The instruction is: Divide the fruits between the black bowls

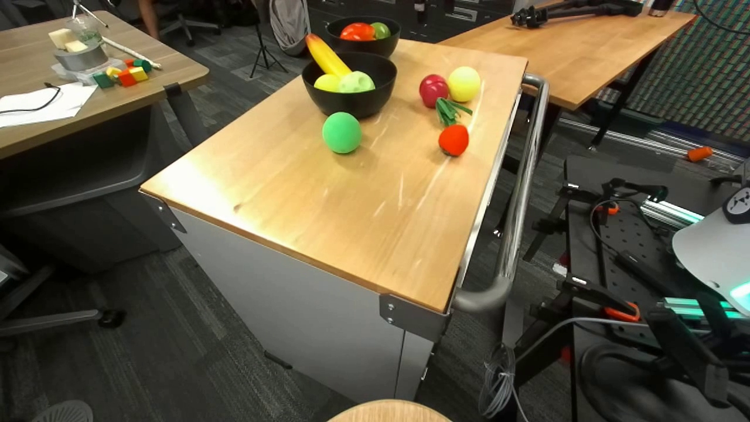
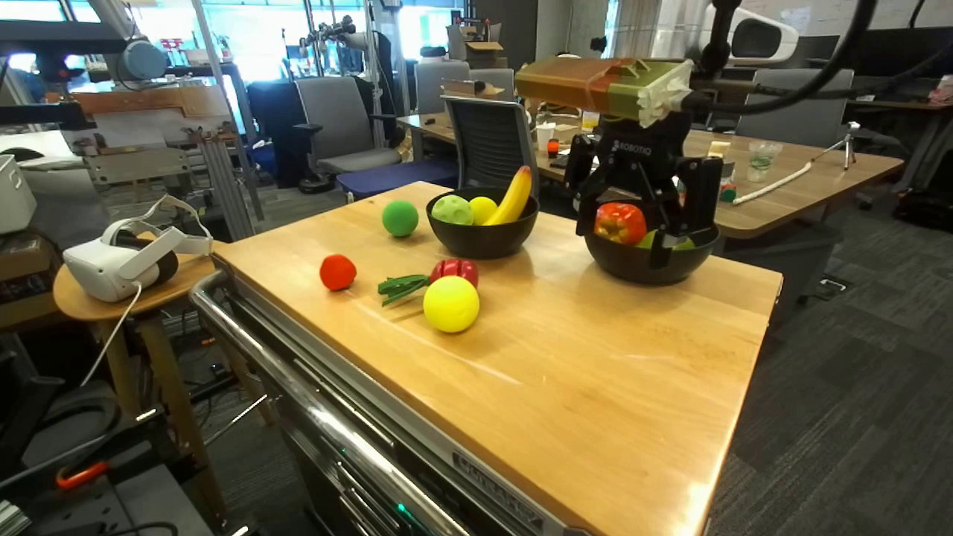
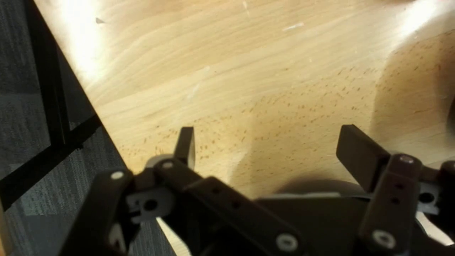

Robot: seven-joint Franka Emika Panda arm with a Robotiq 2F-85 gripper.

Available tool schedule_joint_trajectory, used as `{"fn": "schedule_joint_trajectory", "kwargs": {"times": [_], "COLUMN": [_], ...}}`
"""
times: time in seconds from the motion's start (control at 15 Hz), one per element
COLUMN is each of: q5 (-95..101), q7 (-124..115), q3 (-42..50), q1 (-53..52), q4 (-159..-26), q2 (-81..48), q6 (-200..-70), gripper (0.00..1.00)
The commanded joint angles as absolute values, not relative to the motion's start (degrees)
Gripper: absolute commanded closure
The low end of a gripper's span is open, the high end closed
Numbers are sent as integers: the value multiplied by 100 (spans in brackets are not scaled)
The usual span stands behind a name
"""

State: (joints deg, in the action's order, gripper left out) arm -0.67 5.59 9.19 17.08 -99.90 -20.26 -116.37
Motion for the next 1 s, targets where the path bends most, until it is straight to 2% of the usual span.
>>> {"fn": "schedule_joint_trajectory", "kwargs": {"times": [0.0, 0.27, 0.67, 0.8, 0.87, 0.93], "q5": [-97, -202, -1322, -1860, -1445, -1610], "q7": [572, 965, 2718, 3343, 2794, 3030], "q3": [985, 872, 1069, 1232, 1236, 1287], "q1": [1656, 1570, 1705, 1667, 1577, 1580], "q4": [-9983, -11288, -13002, -13381, -12853, -13093], "q2": [-2025, -939, 281, 294, 10, 74], "q6": [-11616, -12288, -12253, -12111, -12057, -12061], "gripper": [0, 0, 0, 0, 0, 0]}}
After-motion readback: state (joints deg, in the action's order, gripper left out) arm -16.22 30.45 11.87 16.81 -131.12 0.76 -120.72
